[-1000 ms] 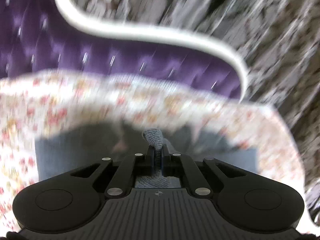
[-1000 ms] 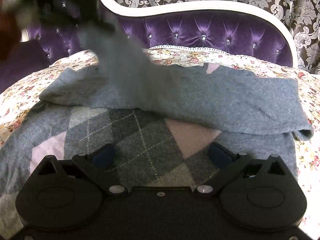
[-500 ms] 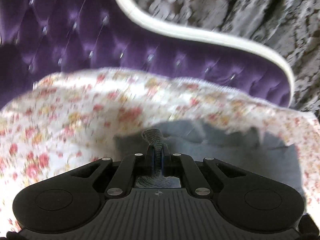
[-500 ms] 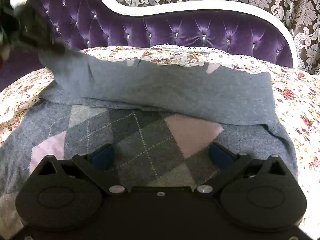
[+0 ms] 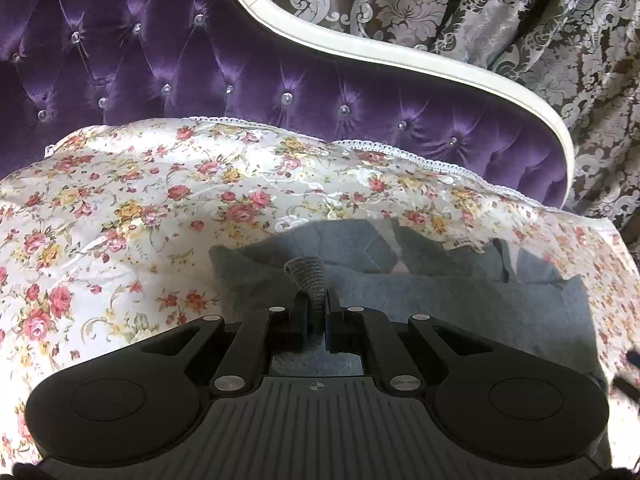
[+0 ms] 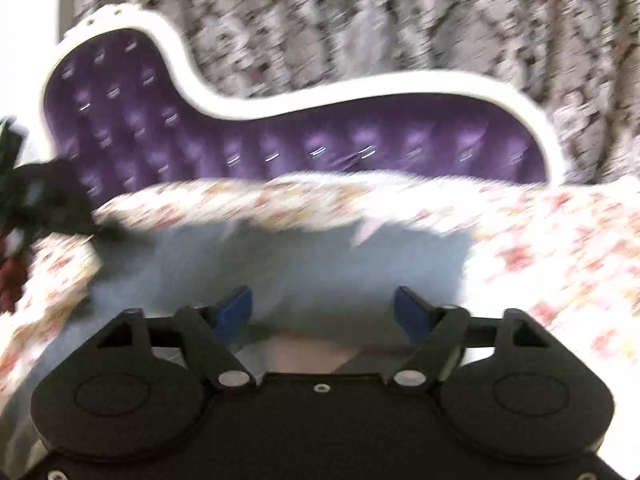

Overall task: Fold small clothes
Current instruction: 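Lift and reposition the held sleeve over the chest with the left gripper, then open the left gripper to release the sleeve and pull it back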

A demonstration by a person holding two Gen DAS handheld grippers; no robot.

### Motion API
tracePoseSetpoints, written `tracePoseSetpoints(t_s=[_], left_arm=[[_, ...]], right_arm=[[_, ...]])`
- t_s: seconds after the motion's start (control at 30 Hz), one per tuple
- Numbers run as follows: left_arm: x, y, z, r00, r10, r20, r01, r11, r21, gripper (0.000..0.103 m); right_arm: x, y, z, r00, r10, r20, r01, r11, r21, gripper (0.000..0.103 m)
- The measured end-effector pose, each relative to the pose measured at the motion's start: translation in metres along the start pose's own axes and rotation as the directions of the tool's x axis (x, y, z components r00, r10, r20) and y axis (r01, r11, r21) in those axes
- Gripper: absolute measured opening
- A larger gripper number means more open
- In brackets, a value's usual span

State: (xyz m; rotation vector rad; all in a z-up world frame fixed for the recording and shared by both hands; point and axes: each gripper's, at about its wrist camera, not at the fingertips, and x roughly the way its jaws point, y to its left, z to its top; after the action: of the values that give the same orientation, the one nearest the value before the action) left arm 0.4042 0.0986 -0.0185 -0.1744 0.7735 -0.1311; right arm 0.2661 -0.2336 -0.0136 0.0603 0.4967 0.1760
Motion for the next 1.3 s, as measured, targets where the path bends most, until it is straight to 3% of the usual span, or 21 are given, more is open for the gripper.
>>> tracePoseSetpoints(t_s=[0.13, 0.27, 0.33, 0.37, 0.4, 0.5, 0.6, 0.67, 0.7, 0.8, 0.87, 0.97, 1.03, 1.1, 1.2, 1.3], left_arm=[[0.005, 0.001, 0.005, 1.0, -0.013, -0.011, 0.012, 1.0, -0.019, 0.007], [0.006, -0.002, 0.006, 1.0, -0.021, -0.018, 0.02, 1.0, -0.021, 0.007], [0.007, -0.001, 0.007, 0.999, -0.034, -0.021, 0.033, 0.999, -0.035, 0.007], [0.007, -0.001, 0.007, 0.999, -0.041, -0.024, 0.04, 0.998, -0.042, 0.007], [0.006, 0.0, 0.007, 0.999, -0.045, -0.025, 0.044, 0.998, -0.046, 0.008], [0.008, 0.001, 0.006, 0.998, -0.05, -0.032, 0.049, 0.998, -0.036, 0.008], [0.017, 0.004, 0.002, 0.998, 0.0, -0.061, 0.0, 1.0, -0.003, 0.012], [0.022, 0.008, -0.001, 0.997, 0.029, -0.075, -0.029, 1.0, 0.003, 0.014], [0.024, 0.011, -0.002, 0.996, 0.041, -0.083, -0.041, 0.999, 0.004, 0.019], [0.02, 0.021, -0.003, 0.994, 0.075, -0.076, -0.075, 0.997, 0.007, 0.02], [0.015, 0.026, 0.0, 0.99, 0.123, -0.063, -0.123, 0.992, 0.006, 0.02], [0.004, 0.026, 0.005, 0.986, 0.167, -0.027, -0.167, 0.986, 0.018, 0.02], [-0.004, 0.019, 0.006, 0.989, 0.149, 0.001, -0.149, 0.988, 0.03, 0.022], [-0.007, 0.008, 0.004, 0.994, 0.107, 0.015, -0.107, 0.993, 0.043, 0.029], [0.001, -0.012, -0.006, 0.998, 0.056, 0.001, -0.056, 0.994, 0.099, 0.036], [0.022, -0.02, -0.02, 0.996, 0.075, -0.053, -0.068, 0.99, 0.123, 0.036]], right_arm=[[0.028, -0.041, 0.019, 0.991, -0.129, -0.041, 0.129, 0.992, 0.011, 0.077], [0.064, -0.057, 0.022, 0.981, -0.13, -0.146, 0.135, 0.991, 0.024, 0.077], [0.079, -0.059, 0.016, 0.974, -0.103, -0.204, 0.113, 0.993, 0.037, 0.065], [0.086, -0.059, 0.013, 0.969, -0.084, -0.232, 0.095, 0.995, 0.037, 0.022], [0.089, -0.062, 0.012, 0.965, -0.087, -0.247, 0.099, 0.995, 0.034, 0.013], [0.086, -0.085, 0.009, 0.961, -0.131, -0.242, 0.155, 0.985, 0.08, 0.01], [0.09, -0.107, 0.003, 0.949, -0.152, -0.276, 0.186, 0.977, 0.101, 0.008], [0.086, -0.115, 0.001, 0.958, -0.129, -0.256, 0.162, 0.98, 0.115, 0.009], [0.084, -0.116, 0.002, 0.96, -0.128, -0.25, 0.162, 0.979, 0.122, 0.023], [0.073, -0.118, 0.005, 0.966, -0.143, -0.213, 0.172, 0.977, 0.128, 0.048], [0.065, -0.119, 0.011, 0.977, -0.129, -0.172, 0.154, 0.978, 0.143, 0.054], [0.064, -0.117, 0.023, 0.985, -0.101, -0.139, 0.121, 0.982, 0.148, 0.055], [0.068, -0.113, 0.03, 0.988, -0.081, -0.13, 0.1, 0.984, 0.145, 0.059], [0.074, -0.109, 0.034, 0.989, -0.061, -0.134, 0.08, 0.987, 0.139, 0.063], [0.088, -0.103, 0.036, 0.985, -0.059, -0.162, 0.077, 0.992, 0.104, 0.063], [0.112, -0.108, 0.03, 0.968, -0.081, -0.237, 0.11, 0.988, 0.11, 0.063]])
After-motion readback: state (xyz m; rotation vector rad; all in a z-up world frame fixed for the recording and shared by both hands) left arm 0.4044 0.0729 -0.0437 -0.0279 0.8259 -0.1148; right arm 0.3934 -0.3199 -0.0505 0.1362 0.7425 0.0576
